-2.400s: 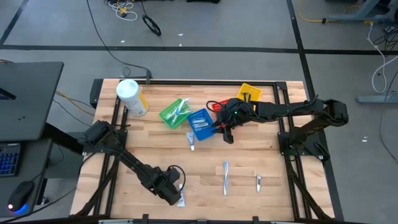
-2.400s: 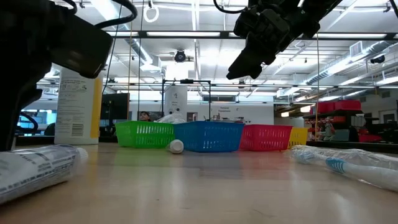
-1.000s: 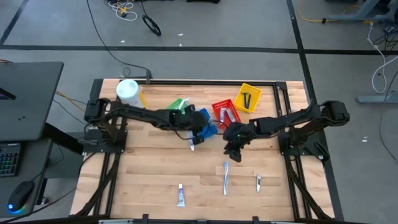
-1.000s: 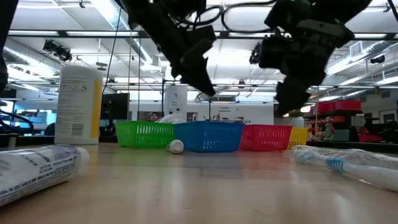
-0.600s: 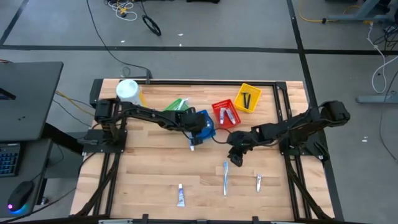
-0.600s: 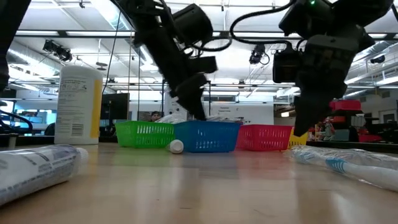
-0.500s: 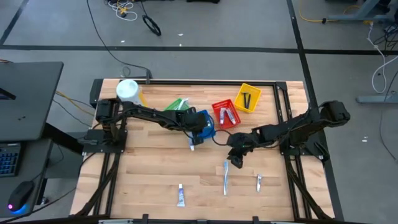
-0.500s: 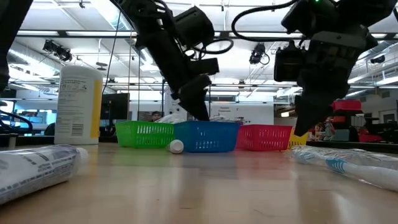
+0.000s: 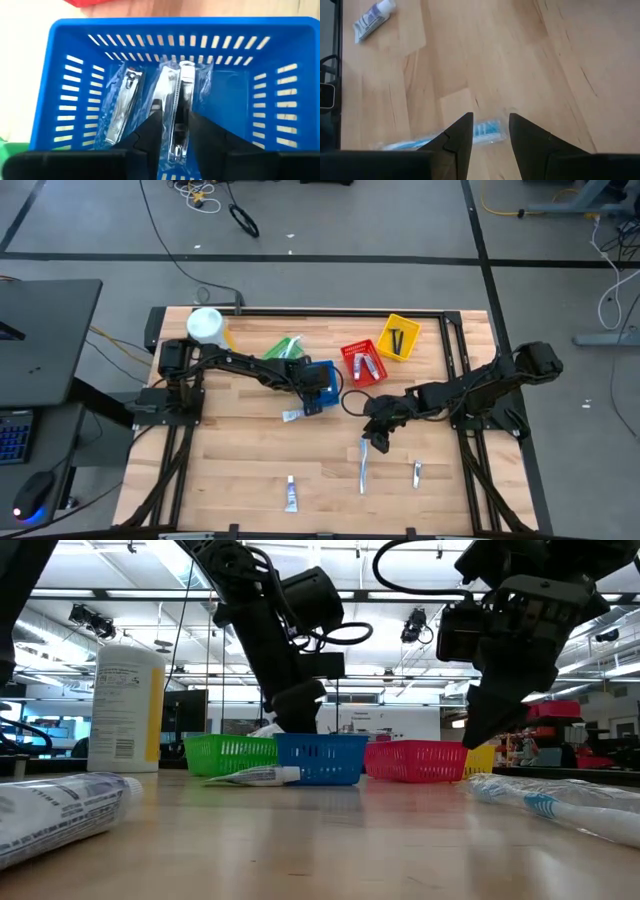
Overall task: Pick & Place Travel size toiletries
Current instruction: Put the left nail clipper into the blue bin, then put the top toothpaste into the red bin
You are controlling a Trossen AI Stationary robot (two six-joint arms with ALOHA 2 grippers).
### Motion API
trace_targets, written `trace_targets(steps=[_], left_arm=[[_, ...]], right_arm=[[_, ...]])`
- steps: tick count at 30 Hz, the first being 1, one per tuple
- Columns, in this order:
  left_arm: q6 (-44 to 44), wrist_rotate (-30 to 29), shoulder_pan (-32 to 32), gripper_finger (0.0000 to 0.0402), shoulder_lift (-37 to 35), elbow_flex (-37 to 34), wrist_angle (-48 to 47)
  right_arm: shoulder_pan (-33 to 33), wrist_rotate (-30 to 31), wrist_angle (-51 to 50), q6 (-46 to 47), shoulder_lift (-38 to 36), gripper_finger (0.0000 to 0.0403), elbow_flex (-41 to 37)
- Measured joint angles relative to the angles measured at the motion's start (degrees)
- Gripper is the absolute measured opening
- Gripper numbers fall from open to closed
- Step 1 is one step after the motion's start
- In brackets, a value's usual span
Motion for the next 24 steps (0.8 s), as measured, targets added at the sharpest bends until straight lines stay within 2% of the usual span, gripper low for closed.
trace_targets(steps=[5, 10, 14, 19, 24], left_arm=[[0.15, -0.03, -0.33, 0.0142, -0.15, 0.08, -1.95], [0.17, -1.21, -2.61, 0.0164, -2.5, 4.36, -9.68], [-0.24, -2.52, -5.08, 0.0167, -4.34, 6.98, -14.62], [-4.49, -0.91, -8.88, 0.0167, -5.7, 7.44, -15.0], [-8.18, -0.68, -13.67, 0.0167, -5.62, 7.29, -22.11]], right_arm=[[0.0, -0.02, -0.13, -0.31, 0.0, 0.0135, 0.0], [-0.02, 0.0, -0.13, -5.46, 0.0, 0.0135, 0.0], [-0.02, -0.01, 0.07, -9.64, 0.0, 0.0135, 0.0], [-0.02, 0.0, 0.36, -13.2, 0.0, 0.0135, 0.0], [-0.02, -0.02, 1.19, -14.01, 0.0, 0.0135, 0.0]])
